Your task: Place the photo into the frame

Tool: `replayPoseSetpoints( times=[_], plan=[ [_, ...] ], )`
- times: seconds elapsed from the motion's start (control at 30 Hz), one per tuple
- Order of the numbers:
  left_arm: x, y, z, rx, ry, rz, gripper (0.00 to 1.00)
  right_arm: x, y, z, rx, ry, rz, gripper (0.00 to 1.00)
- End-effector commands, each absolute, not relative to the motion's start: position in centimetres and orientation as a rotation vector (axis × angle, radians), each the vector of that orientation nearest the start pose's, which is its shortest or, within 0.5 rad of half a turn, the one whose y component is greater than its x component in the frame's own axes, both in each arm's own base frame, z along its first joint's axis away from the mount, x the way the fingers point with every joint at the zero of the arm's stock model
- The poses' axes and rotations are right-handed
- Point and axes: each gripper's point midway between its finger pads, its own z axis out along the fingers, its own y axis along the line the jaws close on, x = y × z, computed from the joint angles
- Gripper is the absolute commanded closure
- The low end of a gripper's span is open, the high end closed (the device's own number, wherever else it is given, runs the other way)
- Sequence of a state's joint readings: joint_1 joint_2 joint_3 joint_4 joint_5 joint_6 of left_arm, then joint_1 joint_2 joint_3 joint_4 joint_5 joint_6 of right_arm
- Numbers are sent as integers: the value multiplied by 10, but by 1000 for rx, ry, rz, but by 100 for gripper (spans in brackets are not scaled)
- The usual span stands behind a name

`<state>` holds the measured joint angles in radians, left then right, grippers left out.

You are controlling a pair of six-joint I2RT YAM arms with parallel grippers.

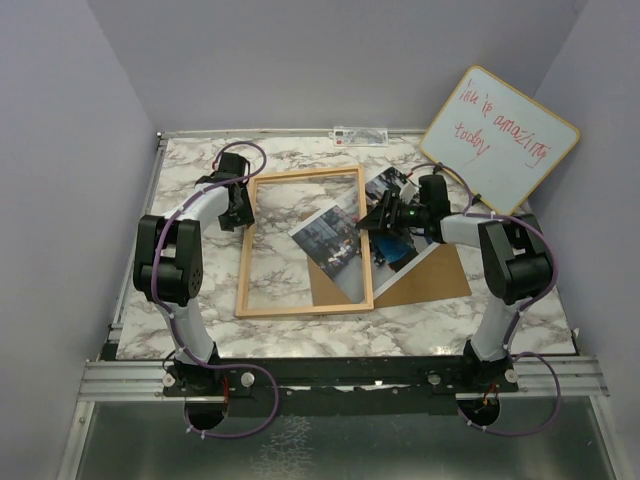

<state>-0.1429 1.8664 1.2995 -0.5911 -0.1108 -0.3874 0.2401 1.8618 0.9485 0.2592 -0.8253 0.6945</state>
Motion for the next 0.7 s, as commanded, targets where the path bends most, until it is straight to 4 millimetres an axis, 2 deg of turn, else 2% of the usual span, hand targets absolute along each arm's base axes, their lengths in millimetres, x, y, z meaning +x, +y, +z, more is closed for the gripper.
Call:
replayPoseSetpoints(
  times=[0.0,0.23,0.4,0.5,0.67],
  plan=[
    [353,-82,-13,-332,2907,-95,56,345,275,127,-163,2250,1641,38],
    [347,-90,-15,-326,2927,-162,63,362,270,104,63,2386,1534,37],
    [342,-98,-19,-333,2939,-226,63,369,272,94,227,2426,1559,33],
    [340,-102,-22,-345,2945,-268,63,372,274,94,291,2433,1593,28],
    [338,-106,-24,-356,2946,-293,63,374,283,114,169,2350,1703,25]
  ],
)
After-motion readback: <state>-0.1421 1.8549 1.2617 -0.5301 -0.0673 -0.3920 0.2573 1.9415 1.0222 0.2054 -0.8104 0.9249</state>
